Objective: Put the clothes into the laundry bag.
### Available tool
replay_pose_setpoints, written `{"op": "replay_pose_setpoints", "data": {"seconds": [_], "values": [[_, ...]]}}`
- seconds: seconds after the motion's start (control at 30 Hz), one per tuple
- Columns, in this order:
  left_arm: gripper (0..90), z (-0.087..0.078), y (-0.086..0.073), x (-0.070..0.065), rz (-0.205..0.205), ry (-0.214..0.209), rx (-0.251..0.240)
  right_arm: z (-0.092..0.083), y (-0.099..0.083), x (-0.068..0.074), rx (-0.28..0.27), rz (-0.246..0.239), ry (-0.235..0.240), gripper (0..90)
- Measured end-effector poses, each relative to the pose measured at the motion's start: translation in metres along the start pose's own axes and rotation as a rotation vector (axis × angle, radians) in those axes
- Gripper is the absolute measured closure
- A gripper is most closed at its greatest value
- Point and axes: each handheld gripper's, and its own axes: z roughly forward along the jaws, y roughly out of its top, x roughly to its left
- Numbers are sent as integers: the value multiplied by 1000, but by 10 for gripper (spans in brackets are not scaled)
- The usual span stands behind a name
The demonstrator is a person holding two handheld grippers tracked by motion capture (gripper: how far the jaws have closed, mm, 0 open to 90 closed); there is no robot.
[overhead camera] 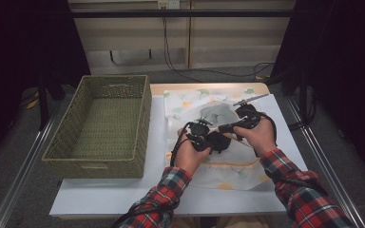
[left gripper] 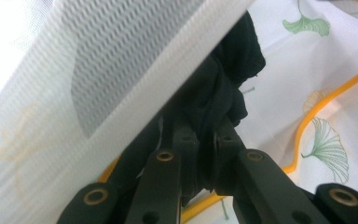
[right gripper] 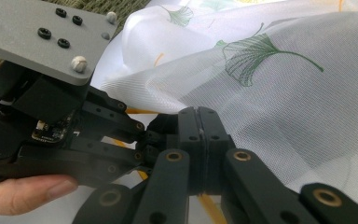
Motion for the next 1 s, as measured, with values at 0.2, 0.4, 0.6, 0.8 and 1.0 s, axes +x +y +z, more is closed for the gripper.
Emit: {"op": "replay_pose_setpoints", "data": {"seconds": [0.2,0.4,0.6,0.8,1.0], "values": [[833,3,2,-1,8,6,-12,-1,0,-1,-11,4,8,900],[832,3,6,-1,5,13,-34,-3,0,-2,-14,2,1,900],[829,4,9,-1,-5,41,-60,-3,-1,-4,-12,7,-1,900],[810,8,12,-1,9,36,-66,-4,-1,-5,-13,6,-1,900],[772,9,12,-3,17,25,-73,-5,-1,-5,-12,7,-3,900]]}}
